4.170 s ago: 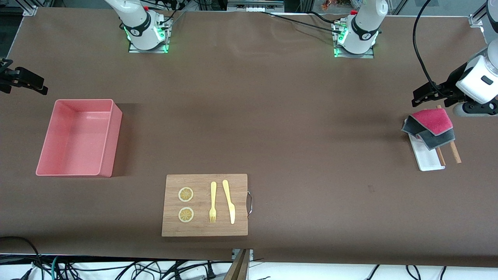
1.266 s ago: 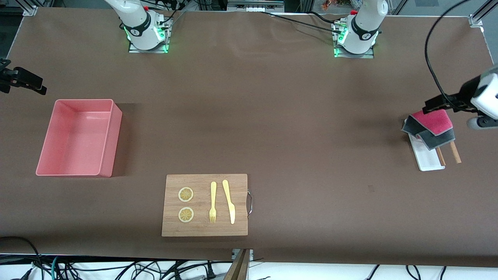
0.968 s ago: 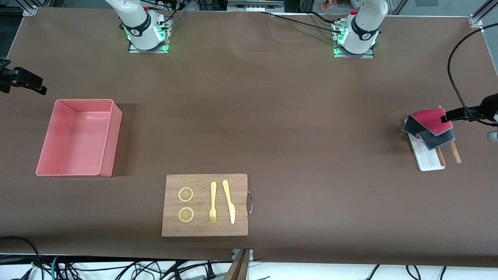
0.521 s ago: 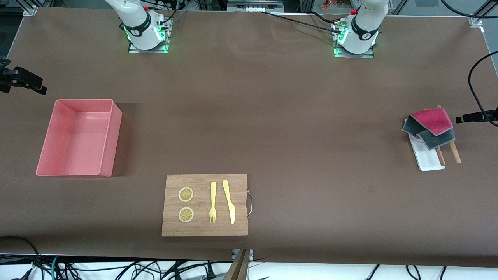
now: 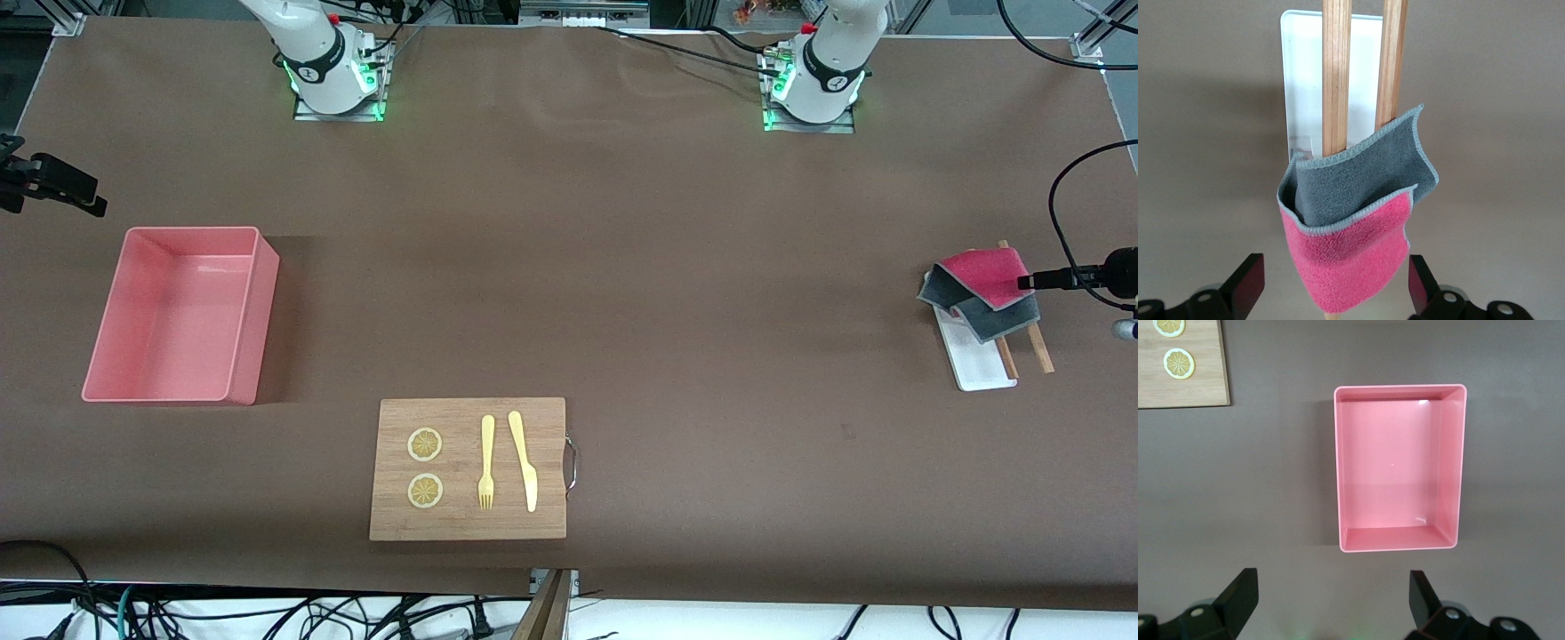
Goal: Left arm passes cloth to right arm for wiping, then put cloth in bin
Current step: 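Lower the left gripper onto the pink-grey cloth and close it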
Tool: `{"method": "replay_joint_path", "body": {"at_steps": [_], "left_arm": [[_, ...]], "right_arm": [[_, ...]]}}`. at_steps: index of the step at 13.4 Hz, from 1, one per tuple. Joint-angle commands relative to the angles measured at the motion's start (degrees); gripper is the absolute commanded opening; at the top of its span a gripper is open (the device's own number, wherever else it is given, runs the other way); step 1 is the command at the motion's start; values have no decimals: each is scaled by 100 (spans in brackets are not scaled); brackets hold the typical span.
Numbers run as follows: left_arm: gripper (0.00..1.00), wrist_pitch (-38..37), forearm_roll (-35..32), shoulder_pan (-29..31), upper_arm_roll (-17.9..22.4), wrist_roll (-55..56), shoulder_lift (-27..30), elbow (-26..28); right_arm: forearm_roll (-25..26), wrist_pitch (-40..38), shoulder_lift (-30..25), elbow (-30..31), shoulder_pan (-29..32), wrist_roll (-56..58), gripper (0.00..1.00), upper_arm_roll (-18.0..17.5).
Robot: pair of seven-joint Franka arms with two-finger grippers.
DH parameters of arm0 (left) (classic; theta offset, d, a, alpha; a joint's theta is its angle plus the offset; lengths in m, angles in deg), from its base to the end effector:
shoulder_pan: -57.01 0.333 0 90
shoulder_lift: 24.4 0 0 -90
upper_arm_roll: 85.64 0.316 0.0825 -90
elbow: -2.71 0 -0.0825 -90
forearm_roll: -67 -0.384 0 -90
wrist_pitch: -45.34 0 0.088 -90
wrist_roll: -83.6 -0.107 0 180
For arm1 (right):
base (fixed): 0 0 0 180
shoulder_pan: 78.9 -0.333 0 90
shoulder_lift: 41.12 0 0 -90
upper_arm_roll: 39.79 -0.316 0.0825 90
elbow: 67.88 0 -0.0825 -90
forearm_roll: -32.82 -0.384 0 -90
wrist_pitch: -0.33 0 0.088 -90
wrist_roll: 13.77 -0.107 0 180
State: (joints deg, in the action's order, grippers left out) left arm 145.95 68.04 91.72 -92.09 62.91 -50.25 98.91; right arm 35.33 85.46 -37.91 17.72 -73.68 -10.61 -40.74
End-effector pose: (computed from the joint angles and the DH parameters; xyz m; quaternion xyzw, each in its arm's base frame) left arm 0.5475 0.2996 0.3175 0.9798 0.0691 -0.1541 0.1070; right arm 0.5613 -0.0472 0.6220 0.9992 -0.0108 -0.0334 0.0193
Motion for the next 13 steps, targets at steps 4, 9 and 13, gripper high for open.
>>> {"method": "replay_joint_path", "body": {"at_steps": [4,9,13], "left_arm": [[79,99,107,124,-32,-295,-245,-154],[70,99,107,124,-32,-295,-245,-154],[61,99,107,115,-41,-295,-254,-163]], "right_arm": [[-110,21,-48,26,58,106,100,-19],[-110,39,-48,26,58,212,100,-19],[-110,39,-48,26,67,212,100,-19]]}}
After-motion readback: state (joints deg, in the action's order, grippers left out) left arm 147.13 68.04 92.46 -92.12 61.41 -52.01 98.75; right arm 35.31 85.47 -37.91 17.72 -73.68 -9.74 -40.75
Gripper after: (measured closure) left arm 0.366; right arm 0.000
